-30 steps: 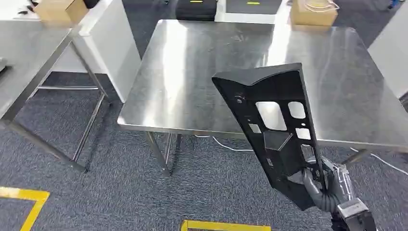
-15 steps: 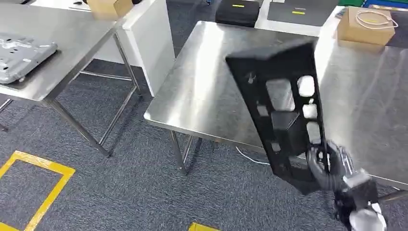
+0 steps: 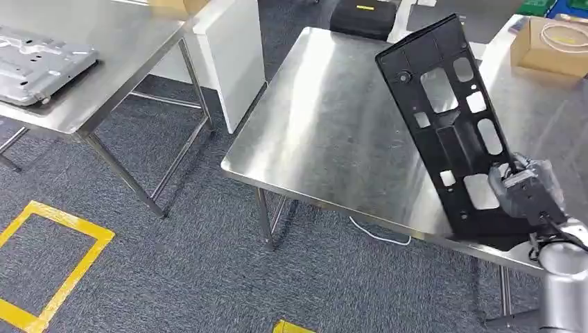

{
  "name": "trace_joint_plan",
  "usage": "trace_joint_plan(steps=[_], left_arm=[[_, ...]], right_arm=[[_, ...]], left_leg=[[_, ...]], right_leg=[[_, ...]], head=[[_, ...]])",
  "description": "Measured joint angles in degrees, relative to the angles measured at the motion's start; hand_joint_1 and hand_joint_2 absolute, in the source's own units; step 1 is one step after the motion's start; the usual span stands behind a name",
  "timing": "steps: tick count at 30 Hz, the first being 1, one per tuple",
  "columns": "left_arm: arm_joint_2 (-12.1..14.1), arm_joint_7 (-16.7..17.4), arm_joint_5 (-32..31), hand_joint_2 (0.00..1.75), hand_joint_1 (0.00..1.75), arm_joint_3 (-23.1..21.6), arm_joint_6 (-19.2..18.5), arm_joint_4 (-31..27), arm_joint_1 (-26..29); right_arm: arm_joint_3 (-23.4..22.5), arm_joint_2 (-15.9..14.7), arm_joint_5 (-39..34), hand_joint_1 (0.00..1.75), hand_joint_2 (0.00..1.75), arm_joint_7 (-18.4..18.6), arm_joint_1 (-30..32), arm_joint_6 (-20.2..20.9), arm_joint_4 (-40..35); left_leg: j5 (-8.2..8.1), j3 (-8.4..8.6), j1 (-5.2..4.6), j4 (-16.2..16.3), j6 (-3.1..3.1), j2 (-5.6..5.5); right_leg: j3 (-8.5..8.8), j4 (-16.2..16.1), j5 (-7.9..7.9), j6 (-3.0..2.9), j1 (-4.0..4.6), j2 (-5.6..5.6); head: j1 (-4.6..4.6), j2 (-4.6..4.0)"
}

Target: Take the parts from the cabinet and place them on the table.

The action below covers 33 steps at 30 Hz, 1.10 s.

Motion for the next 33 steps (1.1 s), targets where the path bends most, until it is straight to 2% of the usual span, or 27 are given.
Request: trace_joint_plan(steps=[1, 3, 4, 5, 6, 7, 9, 10, 11, 12, 14, 16, 17, 18, 20, 21, 22, 23, 24, 25, 26, 27, 29, 30, 31, 32, 33], left_arm=[[-0.2, 0.0, 0.0, 0.00, 0.00, 0.0, 0.0, 0.0, 0.0], [-0.2, 0.0, 0.0, 0.00, 0.00, 0.0, 0.0, 0.0, -0.4], [-0.2, -0.1, 0.0, 0.00, 0.00, 0.0, -0.2, 0.0, -0.4], [-0.3, -0.3, 0.0, 0.00, 0.00, 0.0, -0.4, 0.0, -0.4], [-0.3, -0.5, 0.1, 0.00, 0.00, 0.0, -0.5, 0.0, -0.4], [-0.3, -1.0, 0.1, 0.00, 0.00, 0.0, -0.9, 0.0, -0.4], [-0.3, -2.1, 0.1, 0.00, 0.00, 0.0, -1.7, 0.0, -0.4], [-0.1, -2.8, 0.1, 0.00, 0.00, 0.0, -2.1, 0.0, -0.4], [0.0, -3.2, 0.2, 0.00, 0.00, 0.0, -2.3, 0.0, -0.4], [0.1, -3.5, 0.2, 0.00, 0.00, 0.0, -2.3, 0.0, -0.3], [0.4, -3.9, 0.3, 0.00, 0.00, 0.0, -2.8, 0.0, -0.3], [0.6, -4.0, 0.5, 0.00, 0.00, 0.0, -2.9, 0.0, -0.3], [0.6, -4.0, 0.6, 0.00, 0.00, 0.0, -2.9, 0.0, -0.3], [0.6, -4.0, 0.7, 0.00, 0.00, 0.0, -2.9, 0.0, -0.3], [0.6, -4.3, 0.8, 0.00, 0.00, 0.0, -2.9, 0.0, -0.2], [0.6, -4.5, 0.7, 0.00, 0.00, 0.0, -2.9, 0.0, -0.2], [0.6, -4.7, 0.5, 0.00, 0.00, 0.0, -3.1, 0.0, -0.2], [0.6, -5.2, 0.0, 0.00, 0.00, 0.0, -3.4, 0.0, -0.2], [0.6, -5.6, -0.2, 0.00, 0.00, -0.1, -3.5, 0.0, -0.2], [0.6, -6.1, -0.6, 0.00, 0.00, -0.2, -3.9, 0.0, -0.2], [0.8, -6.5, -0.7, 0.00, 0.00, -0.3, -4.0, 0.0, -0.1], [0.8, -7.1, -0.9, 0.00, 0.00, -0.4, -4.3, 0.0, -0.1], [0.7, -8.1, -1.2, 0.00, 0.00, -0.5, -5.4, 0.0, 0.0], [0.7, -8.6, -1.4, 0.00, 0.00, -0.6, -5.8, 0.0, 0.0], [0.7, -8.8, -1.7, 0.00, 0.00, -0.9, -6.0, 0.0, 0.1], [0.6, -9.0, -1.9, 0.00, 0.00, -1.1, -6.2, 0.0, 0.1], [0.6, -9.0, -1.9, 0.00, 0.00, -1.3, -6.3, 0.0, 0.0]], right_arm=[[0.0, -0.5, 0.1, 1.75, 1.75, 0.0, -0.3, 0.0, 0.2], [-0.1, -1.5, 0.4, 1.75, 1.75, 0.0, -0.5, -0.2, 0.5], [-0.1, -1.7, 0.7, 1.75, 1.75, 0.1, -0.4, -0.5, 0.7], [-0.2, -2.0, 1.4, 1.75, 1.75, 0.5, -0.2, -1.3, 0.9], [-0.3, -2.5, 2.7, 1.75, 1.75, 0.9, 0.2, -2.5, 0.9], [-0.3, -3.5, 4.3, 1.75, 1.75, 1.7, 0.9, -4.0, 0.7], [-1.0, -5.2, 9.4, 1.75, 1.75, 4.2, 1.4, -7.1, 0.0], [-1.4, -5.7, 12.7, 1.75, 1.75, 5.9, 1.3, -8.6, 0.0], [-1.5, -6.6, 15.2, 1.75, 1.75, 7.1, 1.1, -9.4, -0.1], [-1.6, -7.1, 16.8, 1.75, 1.75, 7.9, 1.2, -9.6, 0.1], [-1.8, -8.0, 20.1, 1.75, 1.75, 8.7, 1.0, -10.3, 1.0], [-1.7, -8.6, 24.7, 1.75, 1.75, 9.6, 0.1, -11.9, 2.3], [-1.5, -8.9, 27.1, 1.75, 1.75, 10.2, -0.6, -12.7, 3.3], [-1.2, -9.2, 30.0, 1.75, 1.75, 10.9, -1.8, -14.0, 5.0], [-0.9, -9.4, 32.6, 1.75, 1.75, 12.1, -3.1, -15.1, 7.4], [-0.8, -9.4, 33.6, 1.75, 1.75, 12.7, -3.3, -15.8, 8.6], [-0.7, -9.6, 34.7, 1.75, 1.75, 13.5, -3.3, -16.3, 9.4], [-0.7, -9.9, 35.9, 1.75, 1.75, 14.3, -3.3, -16.5, 10.3], [-0.8, -10.3, 37.0, 1.75, 1.75, 15.0, -3.2, -16.9, 11.1], [-0.8, -10.8, 38.3, 1.75, 1.75, 15.7, -3.1, -17.3, 12.1], [-1.0, -11.1, 39.3, 1.75, 1.75, 16.1, -3.2, -17.9, 13.2], [-1.3, -11.6, 40.1, 1.75, 1.75, 16.3, -3.2, -18.3, 14.3], [-1.8, -12.6, 41.6, 1.75, 1.75, 16.5, -2.8, -18.7, 16.5], [-2.2, -13.5, 41.9, 1.75, 1.75, 16.5, -2.3, -19.0, 17.2], [-2.7, -13.9, 42.3, 1.75, 1.75, 16.2, -1.6, -19.9, 18.1], [-3.4, -14.3, 42.6, 1.75, 1.75, 16.2, -1.1, -20.6, 18.5], [-4.5, -14.4, 43.1, 1.75, 1.75, 16.1, -0.5, -21.7, 19.1]], left_leg=[[0.15, 0.67, -0.29, -0.8, 0.47, -0.07], [0.02, 0.94, -0.36, -0.8, 0.69, -0.08], [-0.13, 0.98, -0.40, -0.8, 0.76, -0.16], [-0.26, 0.99, -0.41, -0.7, 0.66, -0.32], [-0.36, 1.08, -0.41, -0.7, 0.52, -0.55], [-0.58, 1.22, -0.32, -0.6, 0.21, -0.91], [-1.34, 1.32, -0.07, 0.3, -0.68, -1.33], [-1.93, 1.03, -0.43, 1.1, -1.33, -1.49], [-2.69, 0.66, -0.70, 1.9, -1.72, -1.52], [-2.80, 0.67, -0.88, 1.9, -1.75, -1.47], [-2.91, 0.69, -0.63, 2.1, -1.76, -1.40], [-4.60, 0.21, -0.26, 4.3, -2.71, -0.86], [-6.32, -1.26, -0.13, 7.4, -3.08, -0.67], [-8.71, -4.10, 0.00, 12.8, -3.41, -0.42], [-10.85, -8.68, 0.21, 20.1, -3.47, -0.26], [-9.96, -9.39, 0.25, 20.4, -3.24, -0.21], [-7.94, -8.69, 0.23, 18.0, -2.82, -0.21], [-5.19, -6.85, 0.10, 13.8, -2.14, -0.21], [-2.17, -4.08, -0.27, 7.8, -1.09, -0.28], [-0.69, -2.01, -0.89, 3.4, 0.30, -0.29], [-1.28, -1.64, -0.90, 3.3, 0.52, 0.30], [-1.29, -1.69, -1.19, 2.9, 0.60, 0.30], [-1.42, -1.56, -1.48, 2.7, 0.87, 0.26], [-0.90, -0.33, -1.42, 0.9, 1.26, 0.24], [-0.02, 0.79, -0.86, -0.7, 0.92, 0.29], [0.16, 1.35, -0.98, -1.4, 1.15, 0.17], [0.16, 1.37, -0.98, -1.4, 1.20, 0.13]], right_leg=[[-0.78, 1.9, -0.92, -0.37, -0.08, 0.17], [-5.31, 10.2, -4.04, -1.10, -0.27, 0.66], [-8.32, 14.9, -5.63, -0.99, -0.47, 0.77], [-10.23, 17.5, -6.01, -0.49, -0.54, 0.78], [-10.49, 17.0, -5.17, 0.20, -0.74, 0.77], [-9.18, 13.4, -3.06, 1.24, -1.14, 0.77], [-4.25, 2.8, 1.67, 3.02, -2.00, 0.70], [-3.24, 0.3, 2.28, 3.10, -2.23, 0.25], [-2.69, 0.0, 2.36, 2.15, -1.70, 0.85], [-2.66, 0.4, 2.28, 1.33, -1.79, 0.83], [-2.76, 0.6, 2.16, 0.80, -1.83, 0.97], [-2.20, 0.5, 1.97, 0.07, -2.16, 1.08], [-2.00, 0.6, 1.87, -0.06, -2.14, 1.09], [-1.92, 0.6, 1.78, -0.19, -2.09, 1.11], [-1.91, 0.6, 1.61, -0.42, -1.80, 1.10], [-1.76, 0.6, 1.51, -0.52, -1.57, 1.10], [-1.58, 0.6, 1.39, -0.66, -1.30, 1.09], [-1.36, 0.6, 1.26, -0.82, -1.02, 1.09], [-1.10, 0.5, 1.07, -0.76, -0.71, 1.07], [-1.00, 0.4, 1.02, -0.83, -1.01, 1.02], [-1.04, 0.3, 0.90, -0.57, -0.20, 0.97], [-0.97, 0.1, 0.88, -0.51, -0.68, 0.85], [-0.71, -0.5, 0.91, -0.14, -0.57, 0.67], [-0.26, -1.1, 0.96, 0.28, 0.13, 0.56], [-0.63, -0.1, 0.62, 0.18, -0.15, 0.58], [-1.95, 2.3, -0.66, -0.22, -0.03, 0.74], [-4.22, 6.9, -2.52, -0.58, -0.26, 0.87]], head=[[0.04, 0.00], [0.22, 0.00], [0.15, 0.00], [0.20, 0.00], [0.11, 0.00], [0.15, 0.00], [0.17, 0.00], [0.52, 0.00], [0.50, 0.00], [0.22, 0.00], [0.11, 0.00], [0.00, 0.00], [-0.20, 0.00], [-0.15, 0.00], [-0.20, 0.00], [-0.22, 0.00], [-0.18, 0.00], [-0.22, 0.00], [-0.20, 0.00], [-0.20, 0.00], [0.04, 0.00], [-0.07, 0.00], [-0.15, 0.00], [-0.16, 0.00], [0.22, 0.00], [0.02, 0.00], [0.20, 0.00]])
